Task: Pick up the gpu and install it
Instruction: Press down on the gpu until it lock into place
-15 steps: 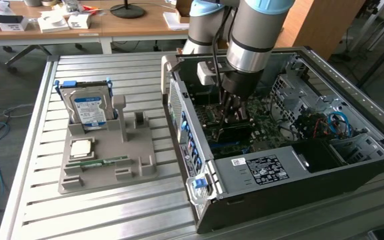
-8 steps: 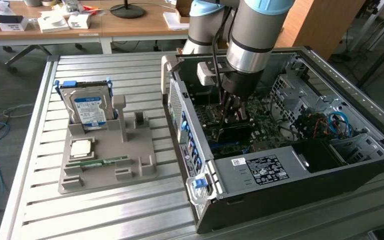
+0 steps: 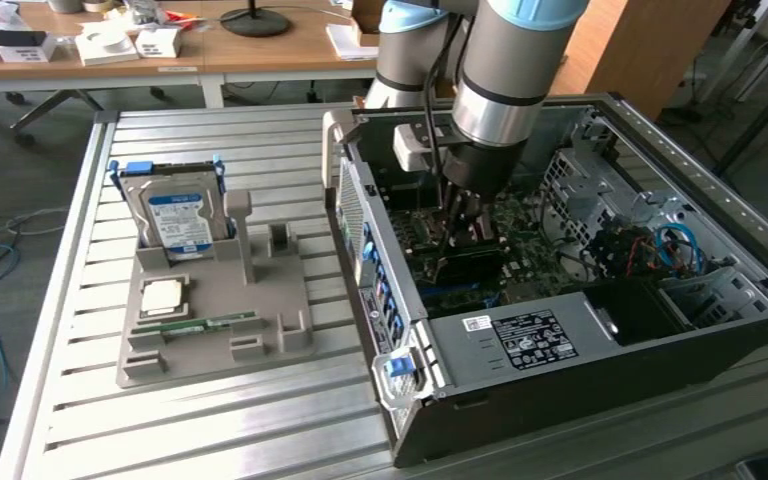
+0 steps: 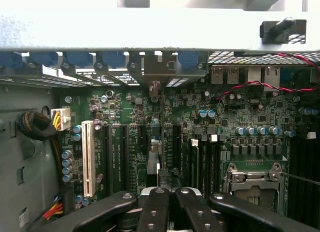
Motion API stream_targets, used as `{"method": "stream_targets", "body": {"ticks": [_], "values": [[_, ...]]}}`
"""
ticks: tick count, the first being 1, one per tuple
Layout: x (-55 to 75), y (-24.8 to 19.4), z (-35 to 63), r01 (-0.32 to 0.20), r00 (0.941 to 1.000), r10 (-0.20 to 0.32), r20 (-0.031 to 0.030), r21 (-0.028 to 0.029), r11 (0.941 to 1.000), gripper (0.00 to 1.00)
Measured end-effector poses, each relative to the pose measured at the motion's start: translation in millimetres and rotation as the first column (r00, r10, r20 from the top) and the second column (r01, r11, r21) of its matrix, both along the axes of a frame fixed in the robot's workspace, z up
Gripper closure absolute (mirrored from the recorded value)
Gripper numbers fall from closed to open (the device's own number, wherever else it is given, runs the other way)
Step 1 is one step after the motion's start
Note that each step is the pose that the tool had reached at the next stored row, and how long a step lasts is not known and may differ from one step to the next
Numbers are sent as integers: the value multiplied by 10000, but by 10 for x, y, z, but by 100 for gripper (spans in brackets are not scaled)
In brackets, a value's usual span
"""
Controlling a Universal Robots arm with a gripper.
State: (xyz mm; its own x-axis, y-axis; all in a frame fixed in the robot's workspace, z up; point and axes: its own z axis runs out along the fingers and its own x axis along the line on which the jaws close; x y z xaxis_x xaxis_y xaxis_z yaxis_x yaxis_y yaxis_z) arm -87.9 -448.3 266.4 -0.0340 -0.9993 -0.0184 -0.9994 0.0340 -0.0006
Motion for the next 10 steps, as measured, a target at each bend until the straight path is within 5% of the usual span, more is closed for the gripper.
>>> {"method": "stream_targets", "body": {"ticks": [10], "values": [[-7,0,-8,-1,10000,1,1,-1,10000,89]]}}
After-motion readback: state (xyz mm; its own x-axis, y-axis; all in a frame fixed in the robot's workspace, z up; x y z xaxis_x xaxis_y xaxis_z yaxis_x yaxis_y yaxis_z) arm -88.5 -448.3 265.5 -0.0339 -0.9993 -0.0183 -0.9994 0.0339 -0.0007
